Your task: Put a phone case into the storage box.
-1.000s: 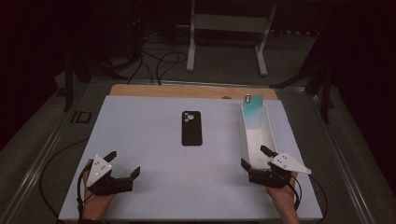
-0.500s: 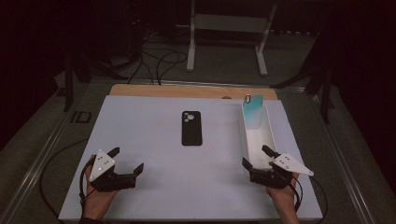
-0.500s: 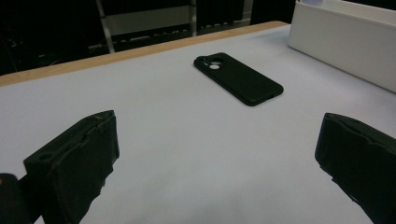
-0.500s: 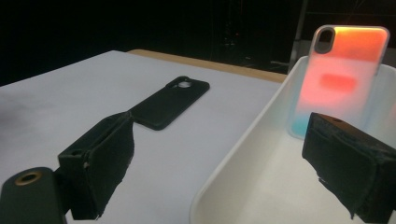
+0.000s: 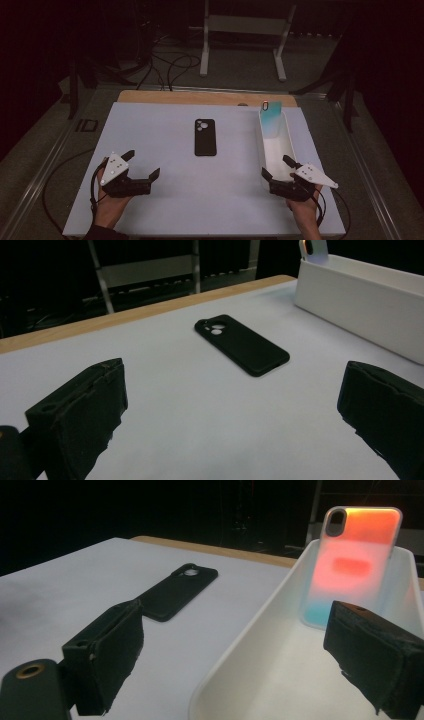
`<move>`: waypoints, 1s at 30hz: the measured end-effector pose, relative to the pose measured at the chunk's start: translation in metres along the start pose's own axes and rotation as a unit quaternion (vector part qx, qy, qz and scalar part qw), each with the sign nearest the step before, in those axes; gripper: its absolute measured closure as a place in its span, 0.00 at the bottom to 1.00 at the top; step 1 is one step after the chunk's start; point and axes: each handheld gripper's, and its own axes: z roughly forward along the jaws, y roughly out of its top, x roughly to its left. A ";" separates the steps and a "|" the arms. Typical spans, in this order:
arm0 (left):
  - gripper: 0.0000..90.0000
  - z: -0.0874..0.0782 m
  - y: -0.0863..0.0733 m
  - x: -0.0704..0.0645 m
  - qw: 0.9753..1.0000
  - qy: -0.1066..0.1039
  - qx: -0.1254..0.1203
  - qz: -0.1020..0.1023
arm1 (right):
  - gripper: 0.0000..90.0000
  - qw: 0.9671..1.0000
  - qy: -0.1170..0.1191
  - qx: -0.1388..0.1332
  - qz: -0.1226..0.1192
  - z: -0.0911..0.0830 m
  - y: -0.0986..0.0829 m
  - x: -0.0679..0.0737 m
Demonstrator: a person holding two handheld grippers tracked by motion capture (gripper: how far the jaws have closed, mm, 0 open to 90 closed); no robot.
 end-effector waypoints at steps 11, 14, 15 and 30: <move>0.00 0.015 0.014 -0.004 1.000 -0.012 0.000 -0.002 | 0.10 1.000 -0.004 -0.001 -0.002 -0.002 0.000 0.000; 0.00 0.019 0.018 -0.005 1.000 -0.015 0.001 -0.001 | 0.10 1.000 -0.007 -0.003 0.000 -0.002 0.000 -0.001; 0.00 0.021 0.019 -0.005 1.000 -0.017 0.001 0.000 | 0.10 1.000 -0.007 -0.003 0.001 -0.003 0.000 -0.001; 0.00 0.058 0.035 -0.011 0.999 -0.045 0.000 -0.005 | 0.10 1.000 -0.008 -0.003 0.002 -0.001 -0.001 -0.001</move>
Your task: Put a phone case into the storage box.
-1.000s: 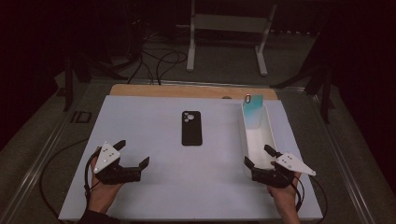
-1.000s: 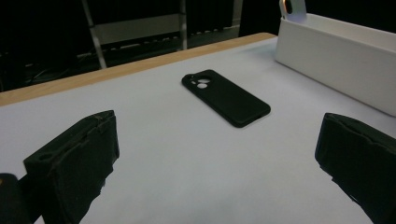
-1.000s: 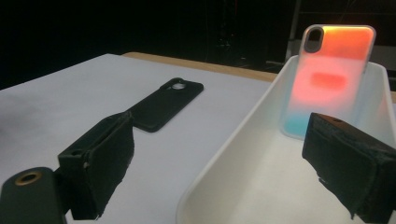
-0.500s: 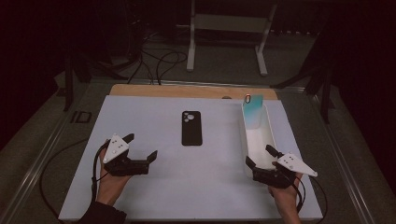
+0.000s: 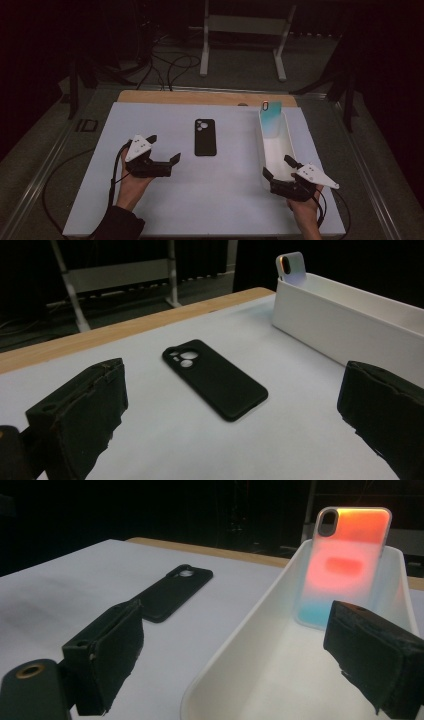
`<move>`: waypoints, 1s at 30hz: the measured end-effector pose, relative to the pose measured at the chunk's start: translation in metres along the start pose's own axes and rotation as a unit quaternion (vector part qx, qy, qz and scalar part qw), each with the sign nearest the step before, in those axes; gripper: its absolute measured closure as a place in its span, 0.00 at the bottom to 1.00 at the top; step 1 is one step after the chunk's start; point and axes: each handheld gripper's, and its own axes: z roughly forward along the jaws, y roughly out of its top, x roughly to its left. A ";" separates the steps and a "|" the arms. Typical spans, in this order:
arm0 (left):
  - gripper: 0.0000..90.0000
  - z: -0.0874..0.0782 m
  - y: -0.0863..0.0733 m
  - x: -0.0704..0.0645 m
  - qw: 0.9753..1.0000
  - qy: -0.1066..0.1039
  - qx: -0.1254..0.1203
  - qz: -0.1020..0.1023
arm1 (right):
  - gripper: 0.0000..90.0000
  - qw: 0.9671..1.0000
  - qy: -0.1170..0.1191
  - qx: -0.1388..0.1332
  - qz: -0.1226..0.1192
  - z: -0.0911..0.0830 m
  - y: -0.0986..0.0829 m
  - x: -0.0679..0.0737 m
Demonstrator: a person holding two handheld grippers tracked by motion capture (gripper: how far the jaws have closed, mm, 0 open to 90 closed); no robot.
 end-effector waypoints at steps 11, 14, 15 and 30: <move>0.00 0.038 0.011 -0.002 1.000 -0.019 0.017 0.005 | 0.10 1.000 0.001 0.001 -0.001 0.000 -0.001 0.000; 0.02 0.053 0.014 -0.004 0.999 -0.023 0.027 0.004 | 0.10 1.000 0.002 0.001 -0.003 0.000 -0.001 0.000; 0.03 0.060 0.016 -0.005 0.999 -0.022 0.032 0.003 | 0.10 1.000 0.002 0.001 -0.003 0.000 -0.001 0.000; 0.67 0.125 0.003 -0.018 0.997 -0.042 0.064 -0.004 | 0.10 1.000 0.002 0.004 -0.002 0.001 -0.002 -0.002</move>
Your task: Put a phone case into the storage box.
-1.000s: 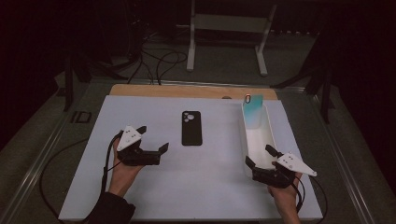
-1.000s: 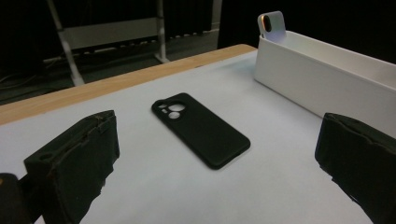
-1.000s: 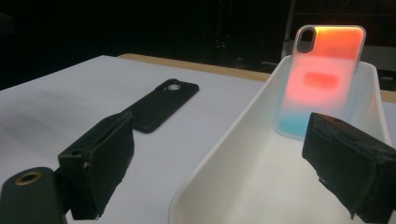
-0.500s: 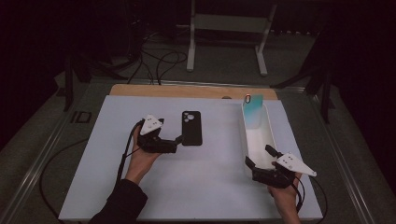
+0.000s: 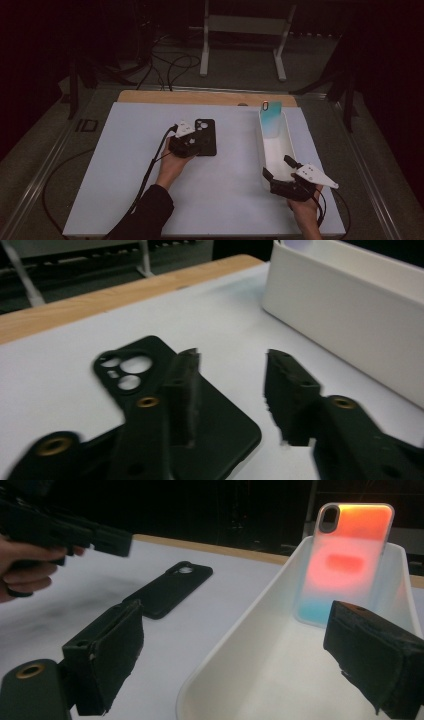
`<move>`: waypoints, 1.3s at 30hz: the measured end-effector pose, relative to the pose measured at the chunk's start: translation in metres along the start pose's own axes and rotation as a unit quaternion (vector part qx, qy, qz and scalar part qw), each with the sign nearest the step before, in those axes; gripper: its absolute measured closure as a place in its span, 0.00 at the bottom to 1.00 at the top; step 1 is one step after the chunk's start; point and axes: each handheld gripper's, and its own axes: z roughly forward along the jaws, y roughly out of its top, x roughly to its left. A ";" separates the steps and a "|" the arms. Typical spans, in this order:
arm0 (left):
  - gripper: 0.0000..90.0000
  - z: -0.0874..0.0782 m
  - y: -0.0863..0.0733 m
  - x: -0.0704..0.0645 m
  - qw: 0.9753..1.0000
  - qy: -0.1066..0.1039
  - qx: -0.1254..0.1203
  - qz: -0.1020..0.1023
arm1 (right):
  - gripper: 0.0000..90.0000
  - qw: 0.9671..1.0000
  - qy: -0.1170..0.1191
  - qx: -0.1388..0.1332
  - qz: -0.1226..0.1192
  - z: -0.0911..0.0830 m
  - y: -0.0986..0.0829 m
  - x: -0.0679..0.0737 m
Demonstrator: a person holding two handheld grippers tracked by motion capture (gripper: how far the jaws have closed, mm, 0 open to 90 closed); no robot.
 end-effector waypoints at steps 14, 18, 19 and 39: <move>1.00 0.063 -0.004 -0.024 0.994 -0.021 0.104 0.022 | 0.10 1.000 -0.003 -0.004 0.002 -0.001 0.000 -0.001; 1.00 0.074 -0.010 -0.026 0.992 -0.019 0.125 0.016 | 0.10 1.000 -0.005 -0.006 0.003 -0.002 0.000 -0.002; 1.00 0.076 -0.011 -0.026 0.991 -0.018 0.130 0.015 | 0.10 1.000 -0.006 -0.007 0.006 -0.003 0.000 -0.002; 1.00 0.035 -0.033 0.014 0.987 0.027 0.159 -0.005 | 0.10 1.000 -0.011 -0.006 0.001 -0.002 0.000 -0.002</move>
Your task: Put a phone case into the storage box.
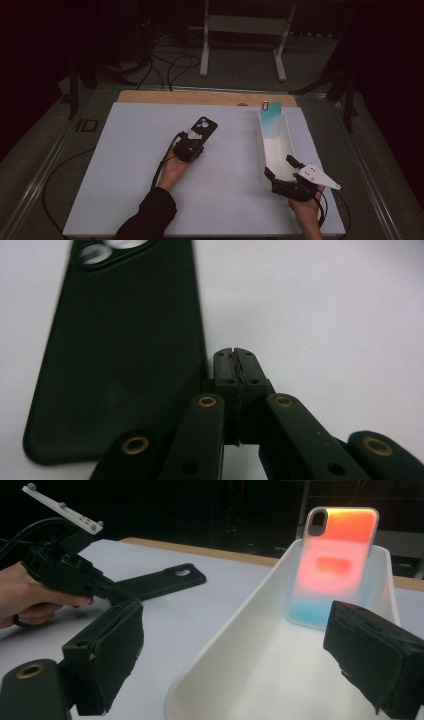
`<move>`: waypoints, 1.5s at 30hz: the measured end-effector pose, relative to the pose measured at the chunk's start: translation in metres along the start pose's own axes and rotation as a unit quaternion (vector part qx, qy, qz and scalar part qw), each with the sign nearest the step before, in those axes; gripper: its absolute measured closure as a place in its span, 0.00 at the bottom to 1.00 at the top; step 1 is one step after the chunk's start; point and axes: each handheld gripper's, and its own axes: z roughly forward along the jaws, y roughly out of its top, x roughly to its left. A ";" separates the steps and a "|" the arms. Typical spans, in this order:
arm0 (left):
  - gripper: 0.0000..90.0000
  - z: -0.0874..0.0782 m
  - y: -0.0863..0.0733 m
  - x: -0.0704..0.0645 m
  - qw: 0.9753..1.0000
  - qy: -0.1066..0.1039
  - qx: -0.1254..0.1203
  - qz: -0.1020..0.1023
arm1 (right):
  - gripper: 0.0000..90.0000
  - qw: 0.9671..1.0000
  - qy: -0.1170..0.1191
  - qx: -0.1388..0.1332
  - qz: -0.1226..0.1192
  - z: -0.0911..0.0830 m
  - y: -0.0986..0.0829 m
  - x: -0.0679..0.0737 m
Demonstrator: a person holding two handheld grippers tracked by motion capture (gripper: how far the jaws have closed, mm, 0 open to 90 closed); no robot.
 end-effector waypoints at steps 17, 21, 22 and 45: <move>0.40 -0.081 -0.018 -0.001 0.992 0.013 -0.122 0.004 | 0.10 1.000 0.022 0.010 -0.018 0.002 0.003 0.000; 0.16 -0.122 -0.046 0.011 0.987 0.045 -0.153 -0.019 | 0.10 0.999 0.031 0.014 -0.020 0.003 0.004 0.002; 0.14 -0.133 -0.056 0.015 0.985 0.045 -0.165 -0.021 | 0.10 0.999 0.033 0.015 -0.020 0.003 0.005 0.002; 0.00 -0.196 -0.135 0.034 0.979 0.061 -0.192 -0.028 | 0.10 0.998 0.047 0.011 -0.029 0.005 0.009 0.003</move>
